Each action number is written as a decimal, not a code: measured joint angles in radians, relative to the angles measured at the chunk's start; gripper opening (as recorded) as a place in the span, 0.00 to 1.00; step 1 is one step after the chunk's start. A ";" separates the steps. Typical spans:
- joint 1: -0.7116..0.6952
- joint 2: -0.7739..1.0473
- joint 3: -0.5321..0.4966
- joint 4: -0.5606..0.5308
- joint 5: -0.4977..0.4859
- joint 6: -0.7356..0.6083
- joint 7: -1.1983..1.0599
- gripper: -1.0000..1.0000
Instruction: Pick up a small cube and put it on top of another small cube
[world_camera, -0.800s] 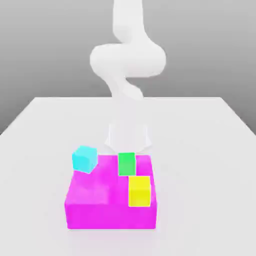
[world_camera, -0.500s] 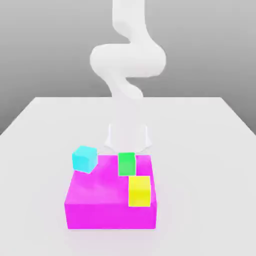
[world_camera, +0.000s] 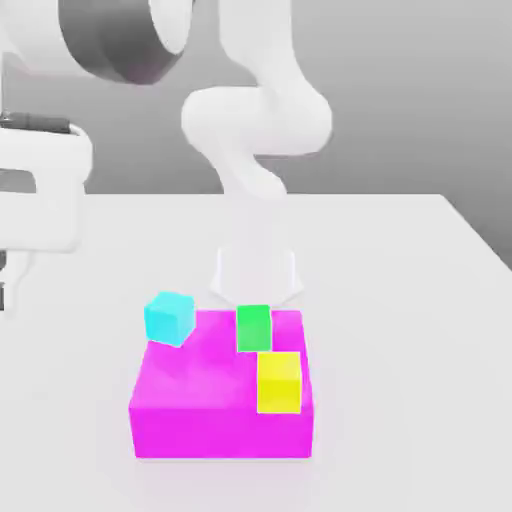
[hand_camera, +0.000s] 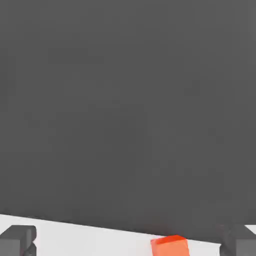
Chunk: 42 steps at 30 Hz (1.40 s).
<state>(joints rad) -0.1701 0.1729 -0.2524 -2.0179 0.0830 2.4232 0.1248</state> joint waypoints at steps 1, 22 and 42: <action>-0.015 0.037 0.000 0.011 0.012 0.004 -0.032 0.50; -0.235 0.543 0.070 0.155 0.136 0.135 -0.351 0.00; -0.041 -0.168 -0.052 -0.360 -0.055 -0.042 0.420 0.00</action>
<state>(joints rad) -0.2114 0.0048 -0.3048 -2.3781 0.0278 2.3815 0.5447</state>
